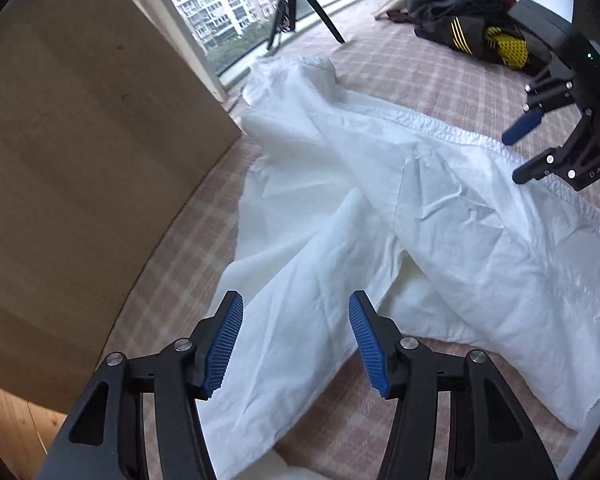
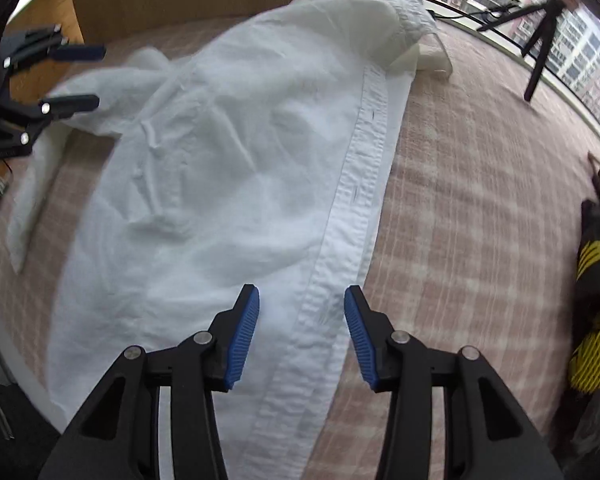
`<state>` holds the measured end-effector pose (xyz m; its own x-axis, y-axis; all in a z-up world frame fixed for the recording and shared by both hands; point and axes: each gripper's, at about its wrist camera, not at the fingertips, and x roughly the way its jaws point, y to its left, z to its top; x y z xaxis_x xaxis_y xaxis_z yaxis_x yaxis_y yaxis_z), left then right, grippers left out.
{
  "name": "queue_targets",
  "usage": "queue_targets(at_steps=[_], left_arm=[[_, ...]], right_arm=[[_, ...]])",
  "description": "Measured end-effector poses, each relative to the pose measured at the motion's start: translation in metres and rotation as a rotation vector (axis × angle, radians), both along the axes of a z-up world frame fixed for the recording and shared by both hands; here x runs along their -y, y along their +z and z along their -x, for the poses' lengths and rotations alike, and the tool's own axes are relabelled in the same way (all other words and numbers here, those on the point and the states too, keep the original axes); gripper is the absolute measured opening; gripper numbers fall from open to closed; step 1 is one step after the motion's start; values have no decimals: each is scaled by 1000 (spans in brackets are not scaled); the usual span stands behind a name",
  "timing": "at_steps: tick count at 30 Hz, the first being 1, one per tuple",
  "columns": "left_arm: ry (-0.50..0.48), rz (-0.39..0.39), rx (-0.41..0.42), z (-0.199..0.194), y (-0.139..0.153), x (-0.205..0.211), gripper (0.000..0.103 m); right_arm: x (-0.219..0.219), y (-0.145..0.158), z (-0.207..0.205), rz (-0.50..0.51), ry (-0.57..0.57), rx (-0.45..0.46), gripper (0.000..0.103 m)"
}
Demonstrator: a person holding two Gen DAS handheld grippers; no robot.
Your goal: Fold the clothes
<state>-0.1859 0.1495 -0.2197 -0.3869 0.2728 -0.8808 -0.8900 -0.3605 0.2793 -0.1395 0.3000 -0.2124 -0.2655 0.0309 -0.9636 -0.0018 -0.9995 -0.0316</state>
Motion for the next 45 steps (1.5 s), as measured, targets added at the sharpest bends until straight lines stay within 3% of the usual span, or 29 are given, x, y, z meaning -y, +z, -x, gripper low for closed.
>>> queue_targets(at_steps=[2, 5, 8, 21, 25, 30, 33, 38, 45], left_arm=[[-18, 50, 18, 6, -20, -11, 53], [-9, 61, 58, 5, -33, -12, 53], [15, 46, 65, -1, -33, -3, 53], [28, 29, 17, -26, -4, 1, 53], [34, 20, -6, -23, 11, -3, 53], [44, -4, -47, -17, 47, -4, 53], [45, -9, -89, -15, 69, -3, 53], [23, -36, -103, -18, 97, 5, 53], [-45, 13, -103, -20, 81, 19, 53]], right_arm=[[5, -9, 9, -59, 72, 27, 44], [1, -8, -3, 89, 52, 15, 45], [-6, -11, -11, 128, -10, 14, 46], [18, 29, -29, 132, -67, -50, 46], [-3, 51, -50, 106, -99, -75, 46], [-29, 97, -74, 78, -157, -106, 46], [-37, 129, -66, 14, -178, -142, 46], [-41, 164, -58, 38, -176, -205, 51], [-79, 152, -31, 79, -183, -264, 52]])
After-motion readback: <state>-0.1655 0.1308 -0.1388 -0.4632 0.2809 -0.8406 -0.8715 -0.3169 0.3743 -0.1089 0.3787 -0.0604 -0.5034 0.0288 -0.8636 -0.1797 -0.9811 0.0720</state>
